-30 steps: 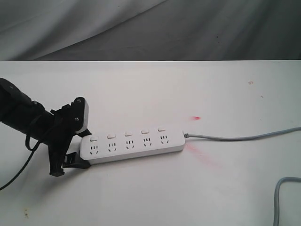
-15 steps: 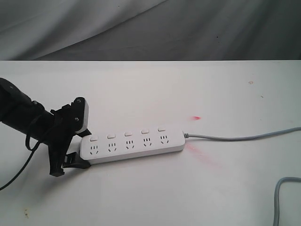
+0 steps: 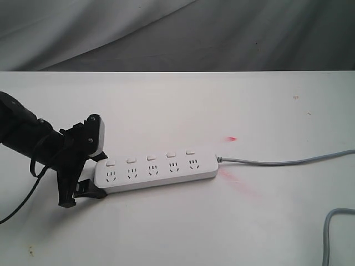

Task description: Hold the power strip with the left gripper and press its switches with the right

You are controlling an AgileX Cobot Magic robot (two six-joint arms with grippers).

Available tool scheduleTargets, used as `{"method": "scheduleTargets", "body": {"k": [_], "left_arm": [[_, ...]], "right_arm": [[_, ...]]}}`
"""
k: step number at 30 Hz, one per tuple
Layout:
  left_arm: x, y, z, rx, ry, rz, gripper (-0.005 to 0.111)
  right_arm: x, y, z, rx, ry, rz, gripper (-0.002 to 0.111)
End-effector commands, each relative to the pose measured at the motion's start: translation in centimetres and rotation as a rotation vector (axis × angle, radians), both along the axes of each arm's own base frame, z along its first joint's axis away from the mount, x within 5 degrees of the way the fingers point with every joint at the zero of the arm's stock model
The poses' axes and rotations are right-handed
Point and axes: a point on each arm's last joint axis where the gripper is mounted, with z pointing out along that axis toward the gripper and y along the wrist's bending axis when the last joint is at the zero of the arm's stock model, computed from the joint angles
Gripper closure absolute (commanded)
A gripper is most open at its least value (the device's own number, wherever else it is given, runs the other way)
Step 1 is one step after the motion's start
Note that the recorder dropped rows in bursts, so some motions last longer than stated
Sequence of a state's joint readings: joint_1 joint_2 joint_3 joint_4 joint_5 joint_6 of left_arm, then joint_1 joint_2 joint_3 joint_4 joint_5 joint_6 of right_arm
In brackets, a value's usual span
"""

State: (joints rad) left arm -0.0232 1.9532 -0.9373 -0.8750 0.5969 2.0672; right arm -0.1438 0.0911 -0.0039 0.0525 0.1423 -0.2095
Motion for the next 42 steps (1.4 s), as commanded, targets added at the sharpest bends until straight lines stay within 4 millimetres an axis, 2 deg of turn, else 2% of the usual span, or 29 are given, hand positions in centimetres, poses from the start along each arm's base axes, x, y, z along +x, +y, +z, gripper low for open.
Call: {"method": "scheduleTargets", "body": {"k": [1, 18, 21, 25, 30, 34, 36, 39, 42], "left_arm": [[-0.1, 0.1, -0.4, 0.048, -0.016, -0.064, 0.053], [-0.1, 0.1, -0.4, 0.048, -0.016, -0.064, 0.053], [-0.1, 0.1, -0.4, 0.048, -0.016, -0.064, 0.053], [-0.1, 0.1, -0.4, 0.048, -0.016, -0.064, 0.053], [-0.1, 0.1, -0.4, 0.048, -0.016, -0.064, 0.053], [-0.1, 0.1, -0.4, 0.048, -0.016, -0.064, 0.053], [-0.1, 0.1, -0.4, 0.048, -0.016, -0.064, 0.053], [-0.1, 0.1, -0.4, 0.048, -0.016, -0.064, 0.053], [-0.1, 0.1, -0.4, 0.048, -0.016, -0.064, 0.053]], "right_arm": [[0.0, 0.0, -0.1, 0.009, -0.002, -0.006, 0.108], [0.0, 0.0, 0.0, 0.009, -0.009, -0.006, 0.108], [0.0, -0.1, 0.8, 0.038, -0.102, -0.014, 0.108], [-0.1, -0.4, 2.4, 0.177, -0.311, -0.047, 0.108], [-0.4, -0.7, 3.5, 0.198, -0.445, -0.072, 0.108], [-0.7, -1.1, 4.3, 0.318, -0.566, -0.092, 0.108], [-0.9, -1.2, 4.6, 0.340, -0.605, -0.095, 0.108], [-0.7, -1.1, 4.5, 0.366, -0.570, -0.086, 0.108], [-0.8, -0.5, 6.7, 0.381, -0.496, -0.041, 0.108]]}}
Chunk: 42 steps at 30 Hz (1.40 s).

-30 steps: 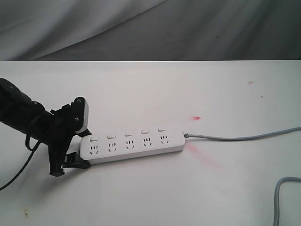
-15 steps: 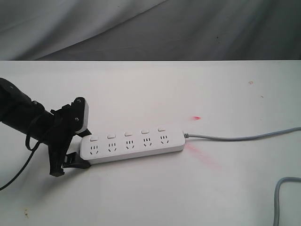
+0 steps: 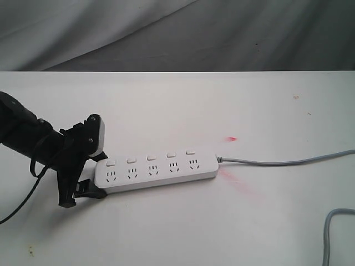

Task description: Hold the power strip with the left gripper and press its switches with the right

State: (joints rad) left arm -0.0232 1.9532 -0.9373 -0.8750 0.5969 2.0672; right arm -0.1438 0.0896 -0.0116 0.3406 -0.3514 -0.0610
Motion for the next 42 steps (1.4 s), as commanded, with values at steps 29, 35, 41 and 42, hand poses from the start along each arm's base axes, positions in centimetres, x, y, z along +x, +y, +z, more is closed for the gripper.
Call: {"method": "scheduleTargets", "body": {"k": [29, 35, 41, 42], "left_arm": [[-0.1, 0.1, -0.4, 0.048, -0.016, -0.064, 0.053], [-0.1, 0.1, -0.4, 0.048, -0.016, -0.064, 0.053], [-0.1, 0.1, -0.4, 0.048, -0.016, -0.064, 0.053], [-0.1, 0.1, -0.4, 0.048, -0.016, -0.064, 0.053]], "right_arm": [[23.4, 9.4, 0.2, -0.417, 0.919, 1.167, 0.108], [24.3, 13.9, -3.5, -0.487, 0.952, 1.278, 0.108], [26.8, 16.7, -2.5, -0.606, 0.883, 1.334, 0.108], [27.5, 17.0, -2.1, -0.624, 0.863, 1.338, 0.108]]}}
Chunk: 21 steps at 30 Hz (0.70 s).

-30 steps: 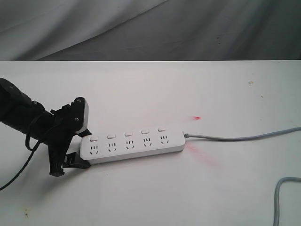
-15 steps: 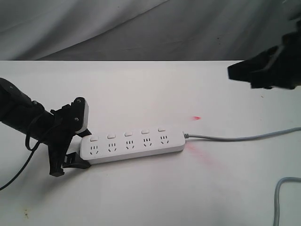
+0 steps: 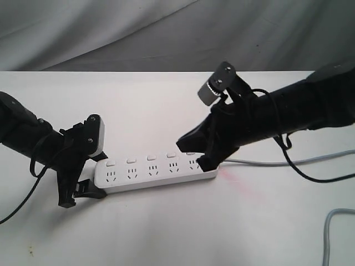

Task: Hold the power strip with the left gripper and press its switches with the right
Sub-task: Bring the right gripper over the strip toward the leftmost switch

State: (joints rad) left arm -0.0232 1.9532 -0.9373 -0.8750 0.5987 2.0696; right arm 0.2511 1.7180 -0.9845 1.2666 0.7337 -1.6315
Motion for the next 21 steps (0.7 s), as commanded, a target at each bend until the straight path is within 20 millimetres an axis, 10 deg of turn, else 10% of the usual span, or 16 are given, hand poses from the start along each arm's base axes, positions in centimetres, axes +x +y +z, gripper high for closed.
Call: {"method": "scheduleTargets", "body": {"k": [1, 9, 21], "left_arm": [[-0.1, 0.2, -0.4, 0.049, -0.017, -0.061, 0.053], [-0.1, 0.2, -0.4, 0.049, -0.017, -0.061, 0.053], [-0.1, 0.2, -0.4, 0.049, -0.017, -0.061, 0.053]], "right_arm": [[2.5, 1.4, 1.3, -0.001, -0.082, 0.058, 0.108], [7.3, 3.8, 1.2, 0.008, -0.126, 0.206, 0.108], [8.5, 10.1, -6.5, -0.196, -0.203, 0.176, 0.108]]}}
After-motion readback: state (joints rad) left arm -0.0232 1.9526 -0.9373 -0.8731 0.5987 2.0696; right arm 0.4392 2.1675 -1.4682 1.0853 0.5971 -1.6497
